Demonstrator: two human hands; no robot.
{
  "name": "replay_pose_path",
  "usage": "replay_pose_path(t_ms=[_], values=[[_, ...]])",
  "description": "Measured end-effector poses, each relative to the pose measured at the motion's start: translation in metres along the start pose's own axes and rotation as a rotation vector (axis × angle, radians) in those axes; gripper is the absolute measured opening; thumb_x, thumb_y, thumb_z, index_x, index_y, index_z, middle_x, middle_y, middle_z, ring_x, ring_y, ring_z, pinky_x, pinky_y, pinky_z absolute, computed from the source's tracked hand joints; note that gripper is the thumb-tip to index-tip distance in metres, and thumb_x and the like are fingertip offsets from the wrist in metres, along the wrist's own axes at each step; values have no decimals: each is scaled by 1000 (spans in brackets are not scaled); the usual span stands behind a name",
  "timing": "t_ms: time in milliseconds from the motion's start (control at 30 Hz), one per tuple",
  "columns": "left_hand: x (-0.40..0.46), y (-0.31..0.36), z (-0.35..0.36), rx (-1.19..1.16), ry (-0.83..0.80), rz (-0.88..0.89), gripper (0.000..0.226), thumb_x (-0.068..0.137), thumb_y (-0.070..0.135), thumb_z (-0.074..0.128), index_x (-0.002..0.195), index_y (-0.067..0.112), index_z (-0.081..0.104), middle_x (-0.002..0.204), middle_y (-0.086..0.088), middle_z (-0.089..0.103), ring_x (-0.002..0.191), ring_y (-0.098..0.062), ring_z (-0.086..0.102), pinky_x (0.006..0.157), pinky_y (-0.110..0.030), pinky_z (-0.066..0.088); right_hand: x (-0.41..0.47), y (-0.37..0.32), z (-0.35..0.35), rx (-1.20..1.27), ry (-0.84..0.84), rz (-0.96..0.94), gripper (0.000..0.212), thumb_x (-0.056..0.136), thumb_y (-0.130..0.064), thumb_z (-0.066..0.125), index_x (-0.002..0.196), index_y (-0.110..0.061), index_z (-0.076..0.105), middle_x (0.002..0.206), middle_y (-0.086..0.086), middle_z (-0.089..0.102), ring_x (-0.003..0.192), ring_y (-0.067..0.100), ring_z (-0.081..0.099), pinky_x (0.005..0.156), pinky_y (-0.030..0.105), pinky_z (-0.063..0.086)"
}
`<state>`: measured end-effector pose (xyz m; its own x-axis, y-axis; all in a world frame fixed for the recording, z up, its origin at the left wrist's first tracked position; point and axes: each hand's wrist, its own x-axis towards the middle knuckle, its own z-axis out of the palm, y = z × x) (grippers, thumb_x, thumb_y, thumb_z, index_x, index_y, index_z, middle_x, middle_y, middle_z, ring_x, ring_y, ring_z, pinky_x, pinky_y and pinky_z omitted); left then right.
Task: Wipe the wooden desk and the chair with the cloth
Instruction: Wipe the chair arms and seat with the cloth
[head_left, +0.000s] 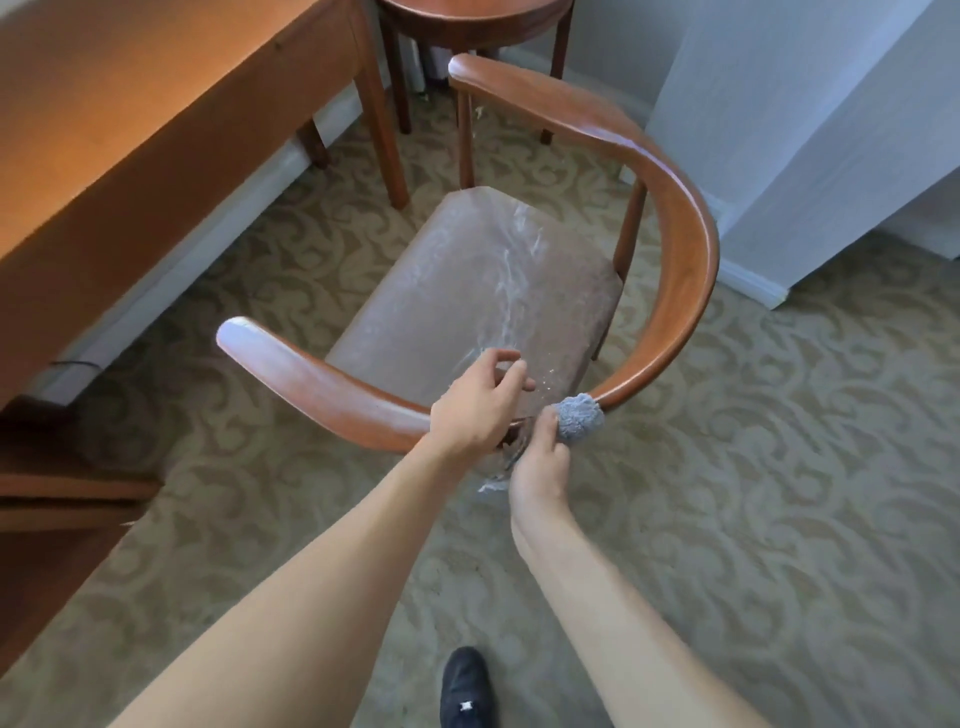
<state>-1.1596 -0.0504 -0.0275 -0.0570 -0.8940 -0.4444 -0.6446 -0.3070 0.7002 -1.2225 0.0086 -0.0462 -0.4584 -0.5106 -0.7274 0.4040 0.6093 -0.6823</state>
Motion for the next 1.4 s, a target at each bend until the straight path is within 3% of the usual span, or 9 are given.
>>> replay_pose_path(t_ms=[167,300,700,800,933,1100,1167,1333,1400], values=[[13,-40,-58,470,75,200,31,100,51,41,113,35,65,107,16,75,107,-20,67,88,-35,48,11,-30,-10,-80,148,-72,63,92,-67,38,112,-8,49,119,10,61,101,28,58,91,35,45],[18,-65,-60,667,84,240,41,100,54,32,102,31,66,99,2,76,99,-32,68,75,-36,41,22,-32,-15,-84,212,-132,61,101,-56,40,132,-3,47,131,11,57,111,27,54,87,29,33],[20,-69,-55,611,176,248,37,100,52,34,105,34,66,92,9,77,90,-27,70,73,-35,46,10,-17,4,-55,242,-198,59,100,-48,44,140,-5,39,126,7,58,105,24,59,85,26,41],[19,-67,-54,609,193,245,34,100,50,37,105,34,66,90,9,77,90,-26,70,74,-35,50,-10,-6,23,-75,245,-152,78,89,-64,42,141,-7,31,132,10,56,111,30,61,98,42,49],[19,-67,-54,589,188,231,33,100,50,38,102,32,66,88,9,76,89,-25,70,74,-36,52,-39,12,46,-103,254,-194,58,104,-24,50,148,3,23,135,14,50,110,19,55,90,18,38],[21,-67,-54,603,160,273,33,101,49,38,98,30,64,84,9,74,84,-25,69,67,-35,45,-47,13,71,-40,324,-180,69,101,-27,46,154,-2,9,150,28,38,130,36,50,108,39,40],[22,-66,-56,590,128,271,34,101,49,37,96,28,64,83,8,73,83,-25,68,67,-35,45,-47,13,77,-18,336,-106,66,104,-23,44,155,-1,8,152,23,37,132,32,48,106,33,38],[20,-59,-64,408,33,231,32,98,48,37,91,29,61,78,15,73,83,-20,69,79,-38,53,-62,17,94,107,287,111,47,108,-34,34,131,5,42,117,9,53,98,23,51,77,25,37],[20,-58,-73,255,-66,240,27,99,45,40,99,33,64,79,22,74,86,-8,69,82,-34,51,-69,24,105,119,290,96,52,108,-38,34,128,6,50,120,14,61,94,23,53,71,19,39]])
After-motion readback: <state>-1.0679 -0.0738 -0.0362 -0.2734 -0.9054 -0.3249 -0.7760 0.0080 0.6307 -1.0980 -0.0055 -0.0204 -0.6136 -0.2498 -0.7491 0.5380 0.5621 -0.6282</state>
